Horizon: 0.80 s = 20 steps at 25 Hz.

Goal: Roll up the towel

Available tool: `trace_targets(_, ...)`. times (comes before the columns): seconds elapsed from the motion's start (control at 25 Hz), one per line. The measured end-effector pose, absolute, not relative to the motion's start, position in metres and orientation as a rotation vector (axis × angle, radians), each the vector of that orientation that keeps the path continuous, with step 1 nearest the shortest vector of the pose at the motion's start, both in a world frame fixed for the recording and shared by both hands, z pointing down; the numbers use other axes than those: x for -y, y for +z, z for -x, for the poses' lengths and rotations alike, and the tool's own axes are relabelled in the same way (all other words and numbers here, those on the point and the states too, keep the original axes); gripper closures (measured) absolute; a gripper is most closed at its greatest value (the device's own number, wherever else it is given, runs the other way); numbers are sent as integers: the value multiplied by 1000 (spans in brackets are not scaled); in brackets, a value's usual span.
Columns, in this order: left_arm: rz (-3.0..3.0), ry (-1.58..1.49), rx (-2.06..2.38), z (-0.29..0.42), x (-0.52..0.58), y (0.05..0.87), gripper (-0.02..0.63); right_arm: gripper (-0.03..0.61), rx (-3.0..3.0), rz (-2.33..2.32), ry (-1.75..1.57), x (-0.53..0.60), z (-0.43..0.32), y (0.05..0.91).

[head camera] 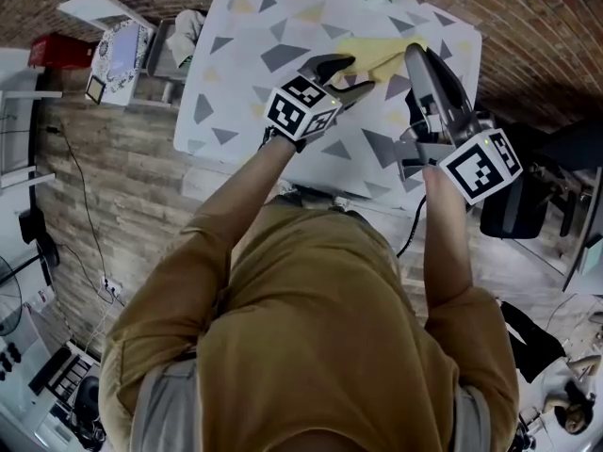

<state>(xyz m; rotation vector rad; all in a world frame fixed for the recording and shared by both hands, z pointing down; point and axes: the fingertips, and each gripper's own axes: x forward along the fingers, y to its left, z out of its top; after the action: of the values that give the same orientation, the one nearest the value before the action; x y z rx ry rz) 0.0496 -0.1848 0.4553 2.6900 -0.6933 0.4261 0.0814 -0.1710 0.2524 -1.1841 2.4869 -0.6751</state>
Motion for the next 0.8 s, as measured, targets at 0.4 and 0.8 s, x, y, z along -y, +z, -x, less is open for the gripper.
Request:
trace_targets(0.4, -2731, 646, 725, -56, 202, 503, 535, 558, -2519, 1190, -709, 171, -84, 261)
trace_targets(0.8, -2971, 443, 1235, 36, 244, 386, 538, 558, -2459, 1365, -405, 193, -141, 258)
